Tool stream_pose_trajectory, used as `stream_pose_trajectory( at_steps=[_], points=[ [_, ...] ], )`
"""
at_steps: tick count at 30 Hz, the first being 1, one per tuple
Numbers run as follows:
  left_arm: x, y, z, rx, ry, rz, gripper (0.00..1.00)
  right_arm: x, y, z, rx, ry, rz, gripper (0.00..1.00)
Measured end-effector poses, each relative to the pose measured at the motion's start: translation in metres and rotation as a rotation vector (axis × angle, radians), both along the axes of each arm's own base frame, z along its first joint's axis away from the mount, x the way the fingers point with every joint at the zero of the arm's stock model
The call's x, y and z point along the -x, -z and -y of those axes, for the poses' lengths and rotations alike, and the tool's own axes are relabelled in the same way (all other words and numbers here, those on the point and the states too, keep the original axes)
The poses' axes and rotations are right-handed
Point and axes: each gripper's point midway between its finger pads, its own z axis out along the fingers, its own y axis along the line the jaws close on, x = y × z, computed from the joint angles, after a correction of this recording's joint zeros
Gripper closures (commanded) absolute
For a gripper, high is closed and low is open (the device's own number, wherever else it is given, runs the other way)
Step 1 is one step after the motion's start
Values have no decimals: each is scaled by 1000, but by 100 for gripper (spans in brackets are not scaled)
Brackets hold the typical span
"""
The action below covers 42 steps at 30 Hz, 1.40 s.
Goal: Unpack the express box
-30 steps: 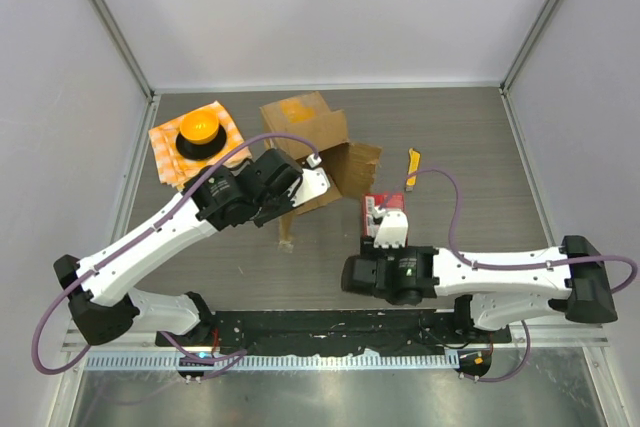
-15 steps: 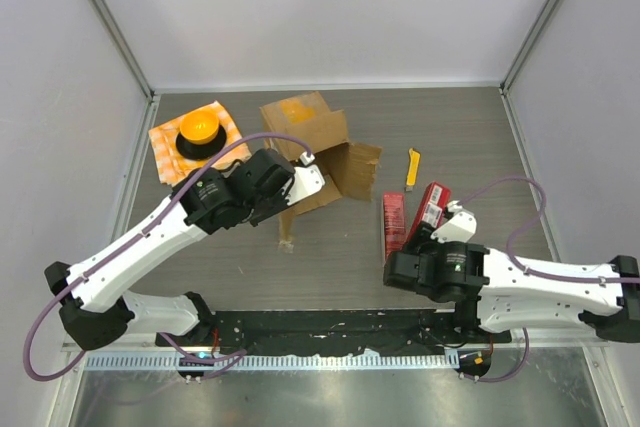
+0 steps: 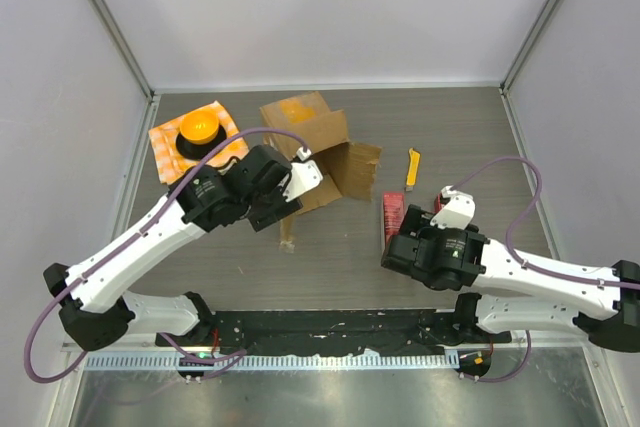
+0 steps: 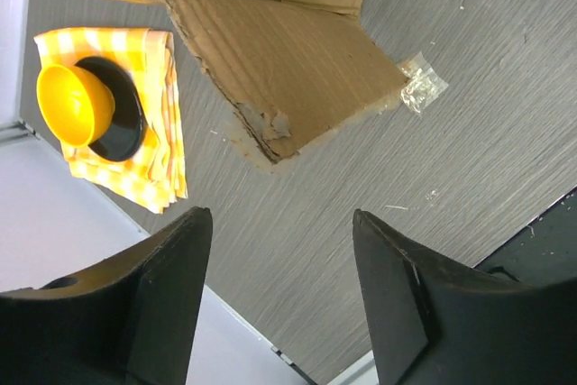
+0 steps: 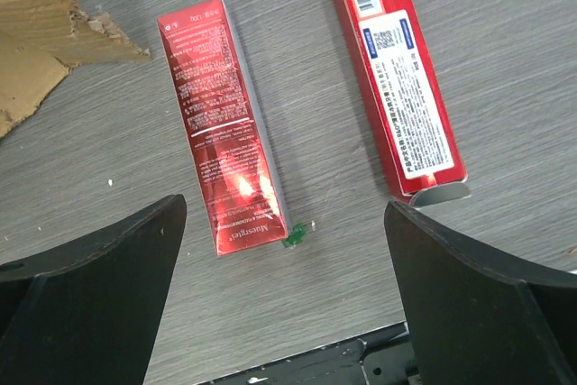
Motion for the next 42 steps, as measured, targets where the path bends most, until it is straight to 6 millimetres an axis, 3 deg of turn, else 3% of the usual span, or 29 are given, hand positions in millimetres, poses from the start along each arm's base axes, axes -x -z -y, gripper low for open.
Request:
stream_pose_trajectory(
  at_steps=[3, 7, 15, 19, 24, 28, 34, 37, 42],
  points=[
    [-1, -6, 2, 40, -15, -9, 1, -3, -7, -3, 39, -33, 3, 1],
    [0, -7, 4, 84, -28, -37, 0, -11, -8, -19, 101, -108, 4, 1],
    [-1, -9, -1, 135, -54, -62, 0, -44, -10, -77, 191, -264, 33, 0],
    [0, -9, 0, 180, -74, -68, 0, -69, -17, -88, 175, -286, 62, 0],
    [2, 10, 2, 204, -95, -126, 0, -94, -34, -96, 131, -311, 122, 2],
    [1, 14, 5, 243, -107, -145, 1, -96, -34, -110, 111, -377, 132, 3],
    [-2, 27, -7, 301, -173, -190, 0, -88, -12, -125, 94, -464, 68, 0],
    [-6, 37, -19, 342, -233, -247, 0, -85, -7, -126, 81, -474, 47, 0],
    [-18, 55, -57, 432, -400, -328, 0, -79, -2, -125, 81, -486, 15, 0]
  ],
)
